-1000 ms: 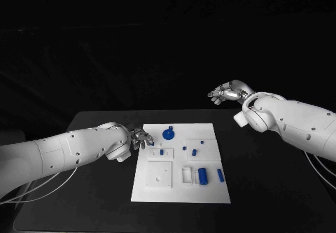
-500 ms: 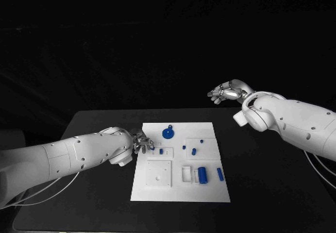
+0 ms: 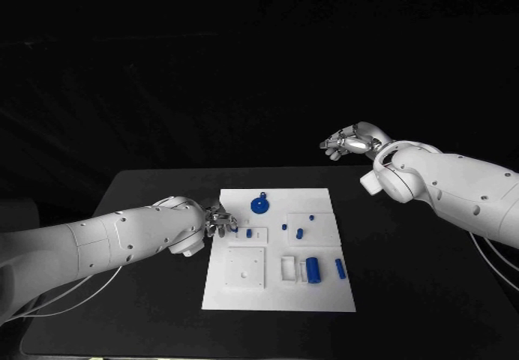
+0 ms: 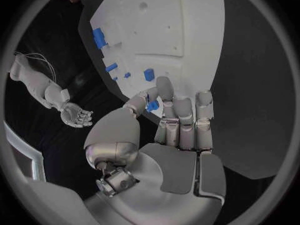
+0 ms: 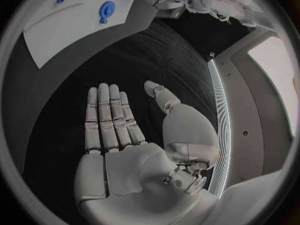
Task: Assemble the parts on the task board
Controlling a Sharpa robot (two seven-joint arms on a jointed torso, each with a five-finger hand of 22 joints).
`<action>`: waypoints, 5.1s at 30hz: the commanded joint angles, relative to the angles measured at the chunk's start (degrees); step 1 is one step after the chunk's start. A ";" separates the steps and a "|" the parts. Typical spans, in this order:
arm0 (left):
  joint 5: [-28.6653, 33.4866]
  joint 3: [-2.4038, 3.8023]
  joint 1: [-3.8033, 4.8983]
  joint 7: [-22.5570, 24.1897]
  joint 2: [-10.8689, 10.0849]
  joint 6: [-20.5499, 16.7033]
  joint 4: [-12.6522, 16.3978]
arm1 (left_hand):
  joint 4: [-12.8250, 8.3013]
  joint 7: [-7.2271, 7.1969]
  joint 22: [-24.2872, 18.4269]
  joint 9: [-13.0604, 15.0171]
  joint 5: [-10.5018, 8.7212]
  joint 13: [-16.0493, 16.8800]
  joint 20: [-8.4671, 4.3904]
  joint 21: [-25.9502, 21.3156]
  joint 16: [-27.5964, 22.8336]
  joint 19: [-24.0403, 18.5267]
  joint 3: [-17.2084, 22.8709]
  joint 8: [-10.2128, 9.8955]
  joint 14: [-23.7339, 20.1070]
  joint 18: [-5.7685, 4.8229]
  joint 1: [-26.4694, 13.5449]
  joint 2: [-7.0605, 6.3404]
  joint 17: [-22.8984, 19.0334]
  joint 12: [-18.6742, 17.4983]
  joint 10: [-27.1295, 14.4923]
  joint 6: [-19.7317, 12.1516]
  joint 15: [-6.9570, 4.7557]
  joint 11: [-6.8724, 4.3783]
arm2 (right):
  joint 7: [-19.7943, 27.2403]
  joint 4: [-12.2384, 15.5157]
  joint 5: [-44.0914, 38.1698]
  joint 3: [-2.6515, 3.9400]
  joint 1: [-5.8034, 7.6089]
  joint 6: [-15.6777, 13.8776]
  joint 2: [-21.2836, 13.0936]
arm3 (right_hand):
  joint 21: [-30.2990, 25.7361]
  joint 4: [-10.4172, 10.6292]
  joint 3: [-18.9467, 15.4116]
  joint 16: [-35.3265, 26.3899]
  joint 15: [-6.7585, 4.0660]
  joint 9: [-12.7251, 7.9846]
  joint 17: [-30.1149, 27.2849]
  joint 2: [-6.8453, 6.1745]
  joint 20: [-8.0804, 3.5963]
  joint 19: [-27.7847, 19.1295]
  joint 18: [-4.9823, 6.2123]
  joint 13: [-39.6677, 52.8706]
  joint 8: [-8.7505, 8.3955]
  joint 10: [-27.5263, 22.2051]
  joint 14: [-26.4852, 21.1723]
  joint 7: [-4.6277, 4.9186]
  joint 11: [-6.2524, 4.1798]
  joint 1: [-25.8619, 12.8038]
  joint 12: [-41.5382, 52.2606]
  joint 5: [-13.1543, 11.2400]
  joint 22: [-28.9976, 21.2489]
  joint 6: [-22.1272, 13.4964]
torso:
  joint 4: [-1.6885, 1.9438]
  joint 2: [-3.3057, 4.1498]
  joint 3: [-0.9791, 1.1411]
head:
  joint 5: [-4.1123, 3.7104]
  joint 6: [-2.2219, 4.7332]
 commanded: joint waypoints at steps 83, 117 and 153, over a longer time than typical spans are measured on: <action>-1.73 0.07 -1.38 0.18 1.75 3.61 -1.39 | 0.14 -3.33 0.99 -0.06 -3.32 0.77 -7.99 0.60 0.33 0.60 0.71 0.18 0.89 0.25 -0.92 0.98 0.38 0.55 0.54 5.34 -1.18 -0.01 | 0.53 0.41 -0.43 0.00 -0.01 0.84 -0.26 | -0.39 0.18 0.03 0.33 -0.07 -0.18 -0.21 -0.15 0.27 -0.05 0.70 -0.46 0.23 0.31 -0.42 -0.06 0.09 0.59 0.52 0.49 0.24 0.02 | -0.09 0.18 -0.03 | -0.43 -0.12; -4.99 0.07 -1.36 -0.11 2.21 4.78 -1.43 | 0.24 -4.54 1.06 0.31 -6.10 4.23 -8.33 1.35 3.39 1.37 1.44 1.29 1.85 0.48 -1.03 0.25 2.39 5.41 1.16 8.52 -2.27 -1.17 | 0.50 0.55 -0.45 0.00 -0.01 0.94 -0.41 | -0.44 0.21 0.06 0.37 -0.07 -0.23 -0.27 -0.06 0.30 -0.05 0.74 -0.63 0.26 0.31 -0.44 -0.06 0.09 0.62 0.60 0.57 0.30 0.04 | -0.04 0.18 -0.05 | -0.56 -0.12; -4.88 0.07 -1.36 -0.54 2.64 6.89 -2.12 | 0.64 -4.86 0.99 0.64 -9.19 5.49 -8.42 1.90 4.32 2.15 6.16 1.62 1.94 0.52 -1.84 -1.00 3.11 7.81 0.47 9.16 -2.64 -1.53 | 0.47 0.69 -0.45 0.00 -0.01 0.87 -0.42 | -0.49 0.25 0.07 0.41 -0.06 -0.28 -0.33 -0.07 0.34 -0.06 0.77 -0.81 0.27 0.30 -0.46 -0.07 0.09 0.62 0.68 0.65 0.37 0.05 | -0.06 0.20 -0.05 | -0.61 -0.14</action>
